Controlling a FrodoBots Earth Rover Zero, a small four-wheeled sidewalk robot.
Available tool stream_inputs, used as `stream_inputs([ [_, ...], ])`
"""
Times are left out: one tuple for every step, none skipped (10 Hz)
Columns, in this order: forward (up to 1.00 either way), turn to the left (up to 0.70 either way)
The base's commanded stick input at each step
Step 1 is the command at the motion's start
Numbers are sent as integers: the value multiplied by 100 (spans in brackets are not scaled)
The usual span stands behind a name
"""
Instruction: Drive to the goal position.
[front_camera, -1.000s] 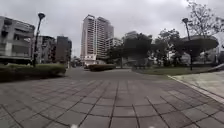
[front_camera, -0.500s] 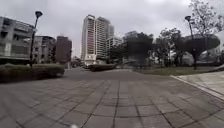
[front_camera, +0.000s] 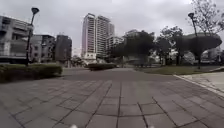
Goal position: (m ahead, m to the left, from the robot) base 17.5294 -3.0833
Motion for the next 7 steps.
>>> stream_inputs([
  [70,0],
  [70,0],
  [70,0],
  [70,0],
  [70,0],
  [70,0],
  [70,0],
])
